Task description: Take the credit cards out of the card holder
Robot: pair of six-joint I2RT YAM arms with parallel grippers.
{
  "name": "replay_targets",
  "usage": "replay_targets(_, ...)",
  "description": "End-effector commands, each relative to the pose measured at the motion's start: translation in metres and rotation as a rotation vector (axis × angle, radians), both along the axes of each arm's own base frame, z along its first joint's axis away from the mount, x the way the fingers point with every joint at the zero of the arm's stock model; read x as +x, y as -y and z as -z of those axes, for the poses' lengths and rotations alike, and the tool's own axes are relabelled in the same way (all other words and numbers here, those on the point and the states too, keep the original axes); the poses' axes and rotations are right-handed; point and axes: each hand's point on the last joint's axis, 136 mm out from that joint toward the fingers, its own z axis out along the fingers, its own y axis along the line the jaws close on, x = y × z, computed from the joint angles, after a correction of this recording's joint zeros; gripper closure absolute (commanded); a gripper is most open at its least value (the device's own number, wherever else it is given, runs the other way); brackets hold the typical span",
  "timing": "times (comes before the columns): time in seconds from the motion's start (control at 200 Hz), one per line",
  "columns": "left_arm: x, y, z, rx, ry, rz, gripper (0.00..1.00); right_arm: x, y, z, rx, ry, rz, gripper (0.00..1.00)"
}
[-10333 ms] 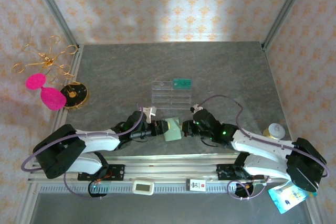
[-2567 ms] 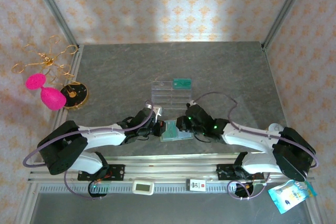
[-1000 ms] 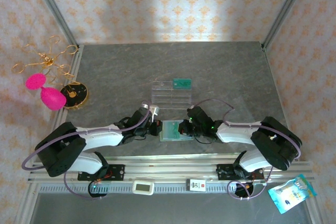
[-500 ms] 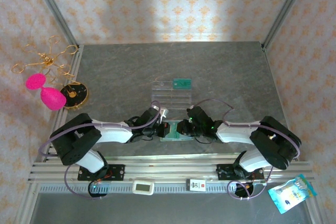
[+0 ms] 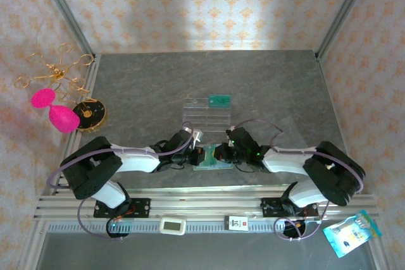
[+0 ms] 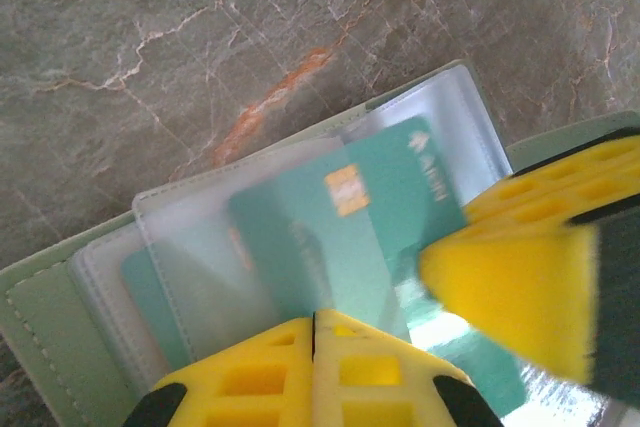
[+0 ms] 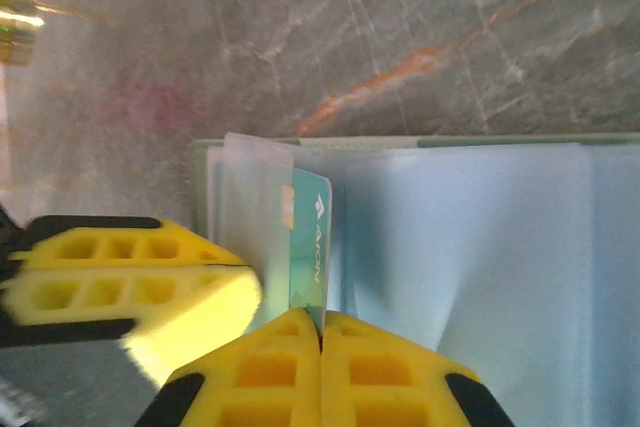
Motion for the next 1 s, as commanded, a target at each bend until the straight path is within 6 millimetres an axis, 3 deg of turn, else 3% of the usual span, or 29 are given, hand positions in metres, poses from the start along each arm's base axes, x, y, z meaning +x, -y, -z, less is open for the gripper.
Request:
replay_targets(0.0, -0.009, -0.012, 0.014, 0.048, -0.036, -0.006, 1.00, 0.004, 0.031, 0.000, -0.081, 0.036, 0.078, 1.00)
replay_targets(0.07, -0.006, -0.010, 0.011, 0.035, -0.029, -0.006, 1.00, 0.006, 0.038, -0.010, -0.095, 0.077, 0.083, 1.00)
replay_targets(0.18, 0.001, -0.006, 0.000, 0.005, -0.004, -0.011, 1.00, 0.009, 0.039, -0.044, -0.037, 0.181, 0.069, 1.00)
replay_targets(0.32, 0.014, 0.001, -0.036, -0.080, 0.054, -0.038, 1.00, 0.021, 0.030, -0.104, -0.003, 0.372, 0.011, 1.00)
replay_targets(0.39, 0.021, 0.001, -0.059, -0.117, 0.099, -0.062, 0.82, 0.032, 0.024, -0.142, 0.001, 0.490, -0.011, 1.00)
replay_targets(0.476, 0.027, -0.003, -0.076, -0.128, 0.134, -0.088, 0.71, 0.049, 0.017, -0.185, -0.032, 0.636, -0.036, 1.00)
replay_targets(0.596, 0.030, -0.011, -0.093, -0.133, 0.160, -0.114, 0.65, 0.075, 0.004, -0.235, -0.085, 0.817, -0.104, 1.00)
replay_targets(0.711, 0.032, -0.021, -0.101, -0.134, 0.177, -0.146, 0.60, 0.098, -0.002, -0.267, -0.102, 0.931, -0.195, 1.00)
replay_targets(0.861, 0.034, -0.033, -0.107, -0.128, 0.191, -0.177, 0.57, 0.123, -0.009, -0.265, -0.211, 0.982, -0.409, 1.00)
replay_targets(0.996, 0.040, -0.045, -0.111, -0.122, 0.196, -0.205, 0.57, 0.140, -0.004, -0.259, -0.304, 0.971, -0.570, 1.00)
